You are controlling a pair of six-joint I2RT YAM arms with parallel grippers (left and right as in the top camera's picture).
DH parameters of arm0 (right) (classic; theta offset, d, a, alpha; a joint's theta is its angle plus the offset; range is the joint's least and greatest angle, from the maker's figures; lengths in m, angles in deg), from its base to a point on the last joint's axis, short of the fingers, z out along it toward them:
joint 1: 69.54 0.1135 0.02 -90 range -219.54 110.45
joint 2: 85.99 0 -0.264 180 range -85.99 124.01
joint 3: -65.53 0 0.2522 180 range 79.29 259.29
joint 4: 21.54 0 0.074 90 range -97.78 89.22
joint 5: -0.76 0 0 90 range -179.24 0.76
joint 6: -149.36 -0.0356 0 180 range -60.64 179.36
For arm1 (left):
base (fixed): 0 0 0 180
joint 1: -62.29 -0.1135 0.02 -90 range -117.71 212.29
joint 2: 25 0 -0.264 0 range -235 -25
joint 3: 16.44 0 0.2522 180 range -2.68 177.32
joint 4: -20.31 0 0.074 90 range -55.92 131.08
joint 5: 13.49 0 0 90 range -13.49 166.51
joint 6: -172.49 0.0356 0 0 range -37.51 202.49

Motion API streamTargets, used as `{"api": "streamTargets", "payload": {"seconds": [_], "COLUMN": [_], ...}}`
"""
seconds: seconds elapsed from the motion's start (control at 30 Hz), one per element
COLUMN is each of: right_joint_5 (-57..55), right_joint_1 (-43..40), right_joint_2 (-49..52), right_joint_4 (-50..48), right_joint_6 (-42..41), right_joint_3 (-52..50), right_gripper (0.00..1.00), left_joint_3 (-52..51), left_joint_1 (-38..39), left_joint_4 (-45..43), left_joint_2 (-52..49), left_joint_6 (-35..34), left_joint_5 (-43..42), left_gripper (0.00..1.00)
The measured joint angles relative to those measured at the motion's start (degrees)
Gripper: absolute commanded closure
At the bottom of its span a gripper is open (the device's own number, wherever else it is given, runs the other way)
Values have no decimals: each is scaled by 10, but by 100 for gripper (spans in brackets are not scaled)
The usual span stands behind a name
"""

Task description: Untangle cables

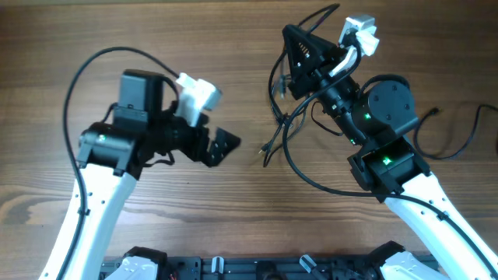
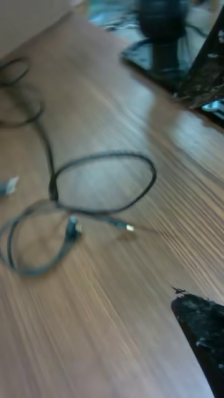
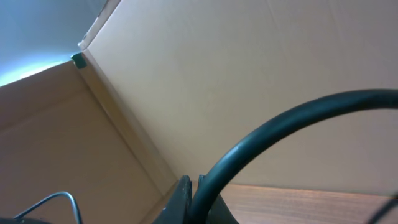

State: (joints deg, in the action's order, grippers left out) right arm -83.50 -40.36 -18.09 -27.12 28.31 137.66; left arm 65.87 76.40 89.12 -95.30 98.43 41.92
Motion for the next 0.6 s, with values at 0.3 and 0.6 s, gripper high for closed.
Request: {"api": "streamTargets", "payload": {"seconds": [0.3,0.6], "right_joint_5": [-17,-20], "right_joint_1": [0,-26], "right_joint_2": [0,0], "right_joint_4": [0,27], "right_joint_6": [-2,-20], "right_joint_3": [0,0], "right_gripper": [96,96], "left_joint_3": [0,0], "left_joint_1": [118,167], "left_joint_4": [-48,-103], "left_joint_2": [-120,-204], "left_joint_6": [60,42], "left_joint_5": [21,22], "left_gripper": [0,77]}}
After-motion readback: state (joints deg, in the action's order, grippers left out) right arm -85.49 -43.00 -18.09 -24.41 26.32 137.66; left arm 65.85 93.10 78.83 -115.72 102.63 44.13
